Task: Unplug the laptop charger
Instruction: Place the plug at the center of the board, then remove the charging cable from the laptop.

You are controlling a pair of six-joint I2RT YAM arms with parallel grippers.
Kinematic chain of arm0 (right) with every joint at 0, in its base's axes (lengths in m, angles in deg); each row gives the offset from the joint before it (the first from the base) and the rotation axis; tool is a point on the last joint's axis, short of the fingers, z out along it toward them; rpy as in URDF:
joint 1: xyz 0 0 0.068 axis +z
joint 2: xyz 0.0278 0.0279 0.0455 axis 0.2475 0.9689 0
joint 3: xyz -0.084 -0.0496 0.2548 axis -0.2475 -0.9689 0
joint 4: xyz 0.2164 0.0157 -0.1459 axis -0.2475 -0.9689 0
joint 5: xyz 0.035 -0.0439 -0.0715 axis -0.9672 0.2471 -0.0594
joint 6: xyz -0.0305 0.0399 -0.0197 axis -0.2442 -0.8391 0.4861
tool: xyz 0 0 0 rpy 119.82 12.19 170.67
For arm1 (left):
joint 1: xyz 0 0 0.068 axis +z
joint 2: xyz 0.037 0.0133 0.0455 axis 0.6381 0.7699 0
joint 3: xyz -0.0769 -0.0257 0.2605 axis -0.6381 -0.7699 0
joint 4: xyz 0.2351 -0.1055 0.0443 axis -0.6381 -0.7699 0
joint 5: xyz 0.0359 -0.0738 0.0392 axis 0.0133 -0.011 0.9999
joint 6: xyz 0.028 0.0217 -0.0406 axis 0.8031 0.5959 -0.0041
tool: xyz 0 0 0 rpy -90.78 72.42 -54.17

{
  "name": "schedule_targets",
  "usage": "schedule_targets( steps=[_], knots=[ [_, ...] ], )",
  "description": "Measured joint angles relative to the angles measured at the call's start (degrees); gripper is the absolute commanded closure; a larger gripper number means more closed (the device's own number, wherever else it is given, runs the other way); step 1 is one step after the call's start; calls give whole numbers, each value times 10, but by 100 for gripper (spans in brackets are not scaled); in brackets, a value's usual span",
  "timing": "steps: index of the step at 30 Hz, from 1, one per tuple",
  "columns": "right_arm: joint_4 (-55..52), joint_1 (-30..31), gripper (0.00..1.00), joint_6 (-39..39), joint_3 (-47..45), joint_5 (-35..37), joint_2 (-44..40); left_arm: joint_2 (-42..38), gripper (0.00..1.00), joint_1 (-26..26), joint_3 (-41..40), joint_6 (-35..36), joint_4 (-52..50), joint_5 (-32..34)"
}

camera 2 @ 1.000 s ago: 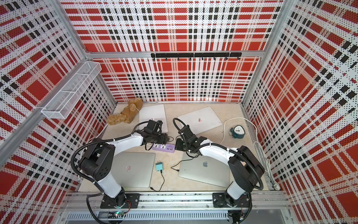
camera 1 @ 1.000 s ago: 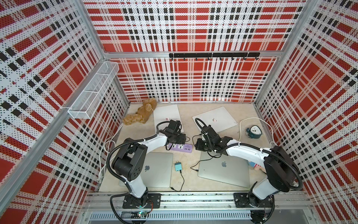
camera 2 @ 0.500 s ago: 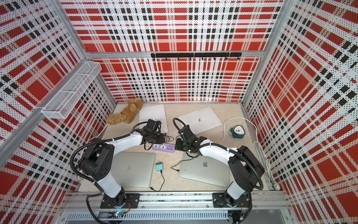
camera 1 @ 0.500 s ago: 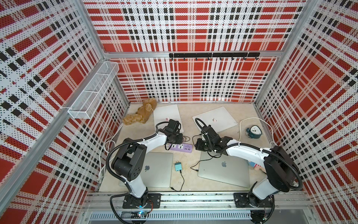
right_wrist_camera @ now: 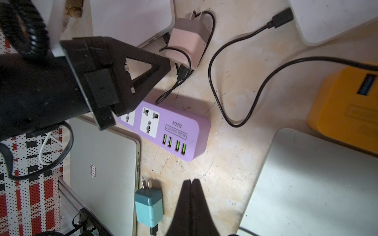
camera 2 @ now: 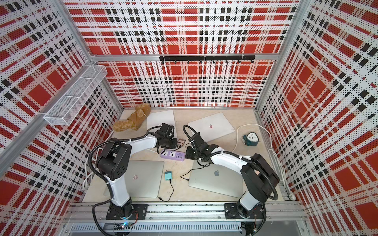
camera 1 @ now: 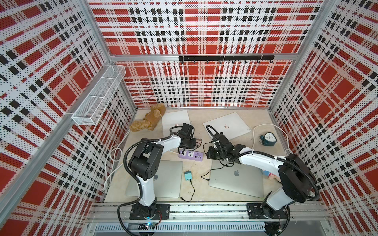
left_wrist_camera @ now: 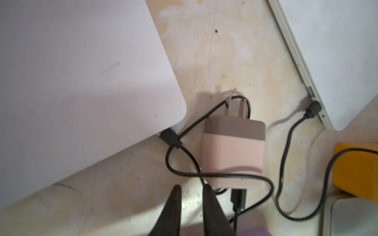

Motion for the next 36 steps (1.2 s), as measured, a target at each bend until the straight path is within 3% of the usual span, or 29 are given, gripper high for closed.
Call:
schedule_targets(
  steps=[9, 15, 24, 36],
  knots=[
    [-15, -15, 100, 5, 0, 6, -2, -19, 74, -2, 4, 1, -12, 5],
    [-20, -18, 100, 9, 0, 10, -10, -37, 69, -31, 48, 5, -28, 22],
    [-33, -33, 99, 12, -6, 17, -41, 22, 71, -75, 137, 9, -40, 21],
    [-57, -59, 99, 21, -11, 28, -68, 66, 72, -71, 126, 8, -66, 60]
  ],
)
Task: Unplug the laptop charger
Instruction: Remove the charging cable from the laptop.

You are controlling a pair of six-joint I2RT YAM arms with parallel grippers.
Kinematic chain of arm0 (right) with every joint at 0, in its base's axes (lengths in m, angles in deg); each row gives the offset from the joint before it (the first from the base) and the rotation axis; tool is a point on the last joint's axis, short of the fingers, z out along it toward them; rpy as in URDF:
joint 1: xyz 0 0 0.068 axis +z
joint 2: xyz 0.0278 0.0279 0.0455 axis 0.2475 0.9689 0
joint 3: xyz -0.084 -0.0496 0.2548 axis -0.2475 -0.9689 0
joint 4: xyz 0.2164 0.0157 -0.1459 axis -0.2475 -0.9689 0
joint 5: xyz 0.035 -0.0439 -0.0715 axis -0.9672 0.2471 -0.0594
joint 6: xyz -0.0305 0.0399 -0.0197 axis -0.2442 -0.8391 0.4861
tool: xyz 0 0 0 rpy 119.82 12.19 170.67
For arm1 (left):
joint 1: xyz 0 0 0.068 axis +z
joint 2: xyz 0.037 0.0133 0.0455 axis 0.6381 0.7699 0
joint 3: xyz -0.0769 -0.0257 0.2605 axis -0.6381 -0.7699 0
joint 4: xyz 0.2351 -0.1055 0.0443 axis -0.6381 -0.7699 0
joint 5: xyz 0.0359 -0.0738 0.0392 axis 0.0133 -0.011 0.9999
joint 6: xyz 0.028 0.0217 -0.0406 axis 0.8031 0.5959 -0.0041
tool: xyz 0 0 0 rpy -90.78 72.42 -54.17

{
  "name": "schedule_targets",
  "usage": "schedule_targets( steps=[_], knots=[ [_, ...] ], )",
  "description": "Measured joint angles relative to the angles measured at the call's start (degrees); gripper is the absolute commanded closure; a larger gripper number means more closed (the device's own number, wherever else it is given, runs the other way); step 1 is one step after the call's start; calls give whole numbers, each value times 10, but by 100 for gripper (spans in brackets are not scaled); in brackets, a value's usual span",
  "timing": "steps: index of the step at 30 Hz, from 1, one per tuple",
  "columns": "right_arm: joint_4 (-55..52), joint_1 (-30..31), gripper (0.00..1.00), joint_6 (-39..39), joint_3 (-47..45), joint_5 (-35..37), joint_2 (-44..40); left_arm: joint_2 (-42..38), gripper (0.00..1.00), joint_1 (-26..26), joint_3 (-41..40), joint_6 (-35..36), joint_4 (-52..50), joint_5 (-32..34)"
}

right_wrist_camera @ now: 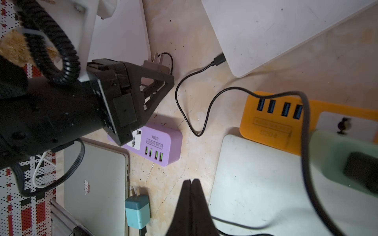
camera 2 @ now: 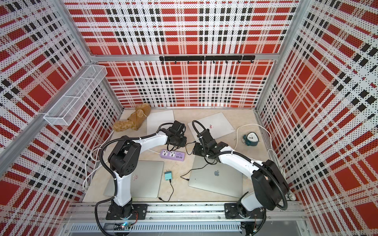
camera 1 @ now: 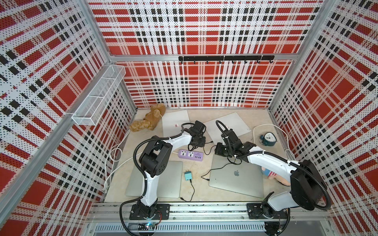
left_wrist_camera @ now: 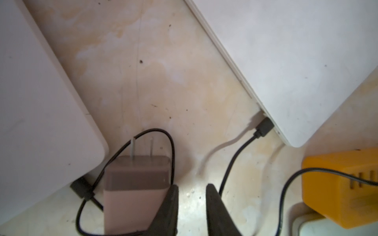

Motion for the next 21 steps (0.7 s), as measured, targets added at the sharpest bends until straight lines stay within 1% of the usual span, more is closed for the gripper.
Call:
schedule_targets(
  steps=[4, 8, 13, 17, 21],
  knots=[
    [-7, 0, 99, 3, 0, 2, -1, -5, 72, 3, -4, 1, -3, 0],
    [-27, -3, 97, 5, 0, 13, -14, -28, 69, 1, -11, 7, -3, -6],
    [-59, -18, 97, 7, 0, 34, -63, -121, 67, -3, -60, 18, 18, -15],
    [-73, -27, 96, 4, -7, 52, -120, -206, 58, -5, -108, 47, 52, -37],
    [-87, -30, 95, -4, -29, 61, -174, -254, 55, -5, -144, 91, 77, -65]
  ],
)
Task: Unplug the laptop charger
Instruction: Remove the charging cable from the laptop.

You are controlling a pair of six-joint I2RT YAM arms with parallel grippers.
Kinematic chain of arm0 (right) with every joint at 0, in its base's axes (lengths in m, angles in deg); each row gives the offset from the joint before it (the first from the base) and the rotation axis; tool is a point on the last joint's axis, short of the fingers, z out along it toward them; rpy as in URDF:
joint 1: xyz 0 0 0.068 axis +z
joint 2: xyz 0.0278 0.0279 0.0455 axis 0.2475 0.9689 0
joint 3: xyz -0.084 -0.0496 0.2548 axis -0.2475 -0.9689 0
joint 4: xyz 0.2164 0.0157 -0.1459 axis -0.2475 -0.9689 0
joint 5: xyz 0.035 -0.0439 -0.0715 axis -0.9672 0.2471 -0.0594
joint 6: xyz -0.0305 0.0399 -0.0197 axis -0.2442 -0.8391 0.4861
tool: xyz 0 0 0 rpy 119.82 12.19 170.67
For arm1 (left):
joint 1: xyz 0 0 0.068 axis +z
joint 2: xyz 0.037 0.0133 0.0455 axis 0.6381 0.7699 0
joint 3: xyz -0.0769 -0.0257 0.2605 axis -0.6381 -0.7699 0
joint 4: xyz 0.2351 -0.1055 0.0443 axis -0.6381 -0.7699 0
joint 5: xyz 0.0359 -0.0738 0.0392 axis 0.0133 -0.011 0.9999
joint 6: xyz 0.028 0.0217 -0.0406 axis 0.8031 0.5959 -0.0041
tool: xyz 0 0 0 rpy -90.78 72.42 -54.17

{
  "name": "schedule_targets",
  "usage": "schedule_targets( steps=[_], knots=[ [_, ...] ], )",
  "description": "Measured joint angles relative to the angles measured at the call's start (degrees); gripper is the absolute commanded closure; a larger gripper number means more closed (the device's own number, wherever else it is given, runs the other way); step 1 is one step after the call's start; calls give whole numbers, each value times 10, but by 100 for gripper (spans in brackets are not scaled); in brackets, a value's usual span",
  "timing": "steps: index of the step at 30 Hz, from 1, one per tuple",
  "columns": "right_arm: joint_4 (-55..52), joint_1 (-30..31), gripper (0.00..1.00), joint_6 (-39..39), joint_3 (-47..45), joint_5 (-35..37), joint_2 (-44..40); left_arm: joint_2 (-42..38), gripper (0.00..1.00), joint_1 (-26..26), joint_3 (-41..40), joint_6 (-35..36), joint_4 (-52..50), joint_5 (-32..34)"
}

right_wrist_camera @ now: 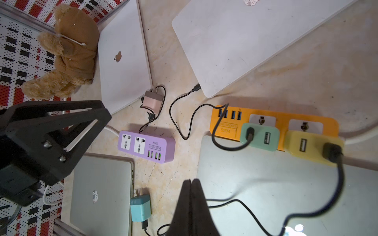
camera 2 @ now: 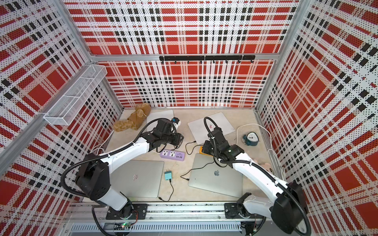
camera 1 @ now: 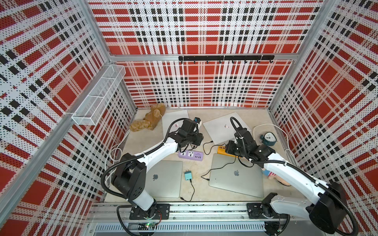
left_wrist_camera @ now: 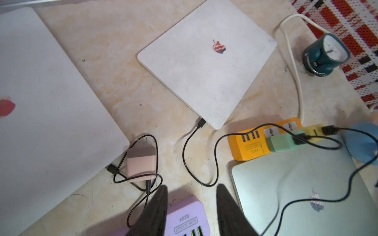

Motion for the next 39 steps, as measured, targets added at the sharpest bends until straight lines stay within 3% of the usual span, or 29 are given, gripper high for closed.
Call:
schedule_targets(
  steps=[6, 15, 26, 39],
  knots=[
    [-20, 0, 94, -23, -54, 2, -65, -50, 46, -17, -80, 89, 27, -40],
    [-36, 0, 94, -58, -140, -19, -153, -210, 32, -80, -229, 274, 92, -132],
    [-24, 1, 93, -71, -202, -58, -176, -265, 33, -149, -287, 444, 80, -156],
    [18, 51, 93, -87, -231, -74, -157, -255, 42, -195, -290, 533, 50, -106]
  ],
)
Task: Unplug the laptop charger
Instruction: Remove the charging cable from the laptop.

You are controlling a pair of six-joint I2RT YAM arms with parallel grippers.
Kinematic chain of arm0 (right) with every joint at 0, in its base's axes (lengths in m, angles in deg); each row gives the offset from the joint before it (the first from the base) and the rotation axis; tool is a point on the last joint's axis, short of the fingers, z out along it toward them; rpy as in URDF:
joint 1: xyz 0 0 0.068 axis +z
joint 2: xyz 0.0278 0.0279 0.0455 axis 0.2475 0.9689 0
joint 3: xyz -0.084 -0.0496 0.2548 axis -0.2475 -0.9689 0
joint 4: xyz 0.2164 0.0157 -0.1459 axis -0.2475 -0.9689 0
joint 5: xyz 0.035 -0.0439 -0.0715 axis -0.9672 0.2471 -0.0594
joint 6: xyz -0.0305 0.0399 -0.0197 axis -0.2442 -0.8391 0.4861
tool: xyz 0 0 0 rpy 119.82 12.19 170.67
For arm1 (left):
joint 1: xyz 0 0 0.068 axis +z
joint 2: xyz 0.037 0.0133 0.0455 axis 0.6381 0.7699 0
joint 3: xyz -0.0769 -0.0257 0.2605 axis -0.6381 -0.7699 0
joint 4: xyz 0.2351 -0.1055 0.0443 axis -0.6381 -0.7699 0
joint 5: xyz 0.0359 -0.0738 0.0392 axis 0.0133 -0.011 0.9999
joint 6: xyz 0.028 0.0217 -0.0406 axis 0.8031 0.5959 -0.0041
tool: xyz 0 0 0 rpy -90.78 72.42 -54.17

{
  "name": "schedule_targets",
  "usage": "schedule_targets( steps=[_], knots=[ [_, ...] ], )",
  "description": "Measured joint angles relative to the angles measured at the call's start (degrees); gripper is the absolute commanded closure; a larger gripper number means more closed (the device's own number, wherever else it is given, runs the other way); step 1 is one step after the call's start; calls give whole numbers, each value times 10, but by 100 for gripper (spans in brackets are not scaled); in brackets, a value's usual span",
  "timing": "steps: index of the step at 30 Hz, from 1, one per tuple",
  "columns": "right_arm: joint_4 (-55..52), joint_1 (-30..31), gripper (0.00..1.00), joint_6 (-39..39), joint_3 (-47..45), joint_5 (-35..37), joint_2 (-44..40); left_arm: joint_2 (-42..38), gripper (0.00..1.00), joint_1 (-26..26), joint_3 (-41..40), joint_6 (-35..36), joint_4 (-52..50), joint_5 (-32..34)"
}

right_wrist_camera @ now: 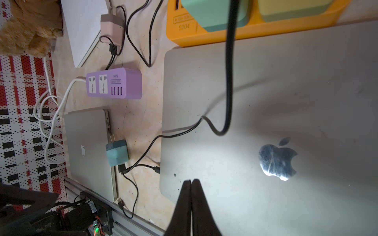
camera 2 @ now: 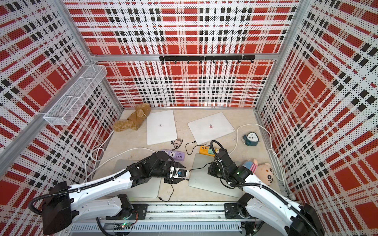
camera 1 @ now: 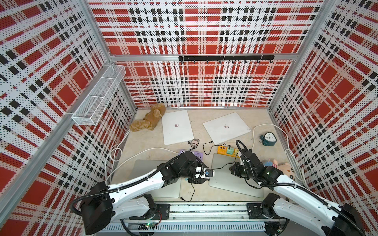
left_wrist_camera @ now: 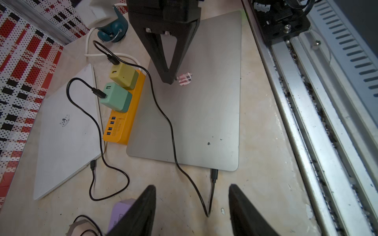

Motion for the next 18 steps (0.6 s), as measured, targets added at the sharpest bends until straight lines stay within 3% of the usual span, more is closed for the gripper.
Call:
schedule_targets(
  steps=[18],
  knots=[
    [47, 24, 92, -30, -66, -10, 1, 87, 54, -10, -16, 25, 2, 49]
  ],
)
